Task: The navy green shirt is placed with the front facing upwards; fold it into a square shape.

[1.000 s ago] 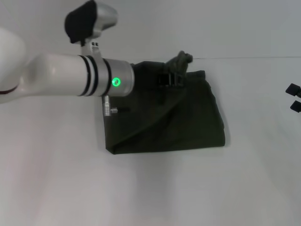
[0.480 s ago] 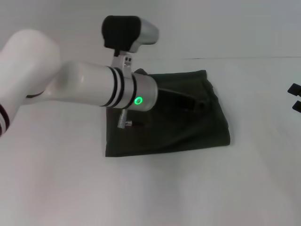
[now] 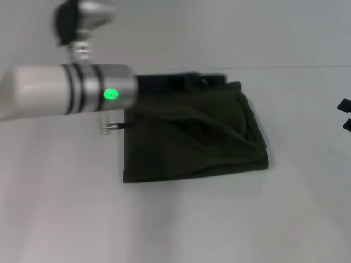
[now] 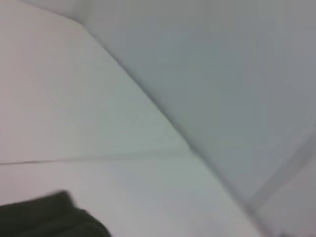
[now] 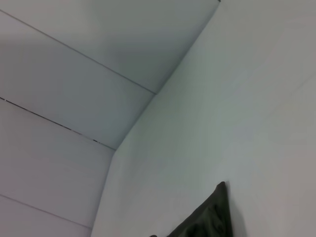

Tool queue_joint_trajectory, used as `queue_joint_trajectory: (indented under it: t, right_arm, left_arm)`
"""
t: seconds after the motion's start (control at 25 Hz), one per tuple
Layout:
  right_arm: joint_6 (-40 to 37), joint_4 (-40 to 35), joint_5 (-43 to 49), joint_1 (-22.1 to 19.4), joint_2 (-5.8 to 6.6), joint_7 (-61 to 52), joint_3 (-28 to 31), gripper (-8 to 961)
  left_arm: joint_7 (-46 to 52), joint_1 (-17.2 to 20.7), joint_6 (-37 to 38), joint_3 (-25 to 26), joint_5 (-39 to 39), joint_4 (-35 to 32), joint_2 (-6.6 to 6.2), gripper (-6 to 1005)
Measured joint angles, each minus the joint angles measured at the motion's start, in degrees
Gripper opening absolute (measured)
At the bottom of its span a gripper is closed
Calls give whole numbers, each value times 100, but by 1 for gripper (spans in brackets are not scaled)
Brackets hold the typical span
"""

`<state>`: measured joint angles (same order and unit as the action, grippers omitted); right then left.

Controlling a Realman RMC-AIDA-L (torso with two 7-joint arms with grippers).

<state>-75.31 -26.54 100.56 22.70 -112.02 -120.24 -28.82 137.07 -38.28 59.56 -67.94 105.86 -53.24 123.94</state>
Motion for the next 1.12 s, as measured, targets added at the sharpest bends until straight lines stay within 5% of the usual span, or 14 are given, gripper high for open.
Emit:
queue_joint_trajectory:
  t: [0.16,0.32,0.44,0.84,1.12]
  right_arm:
    - [-3,0,165,8,12,0,1,853]
    - [-21,0,314,52,33,-6,0,854]
    - [-44,-6,350,67,36,-7,-5,853]
    - [-273,-391,377,382,80,340,-933,852]
    - [-348,-1475,1573,1354,124,54,-1604,852]
  left_arm:
    - [668,94,178,849,-107,604,-133,707]
    - [1359,31,105,1016,-63,1342,-398,853]
    - [1420,-32,-66,1092,-61,1725,-481,952]
    - [1259,221,-520,1313,-107,1824,-394,951]
    - [-260,681,1319,1596,-62,1210,-526,950]
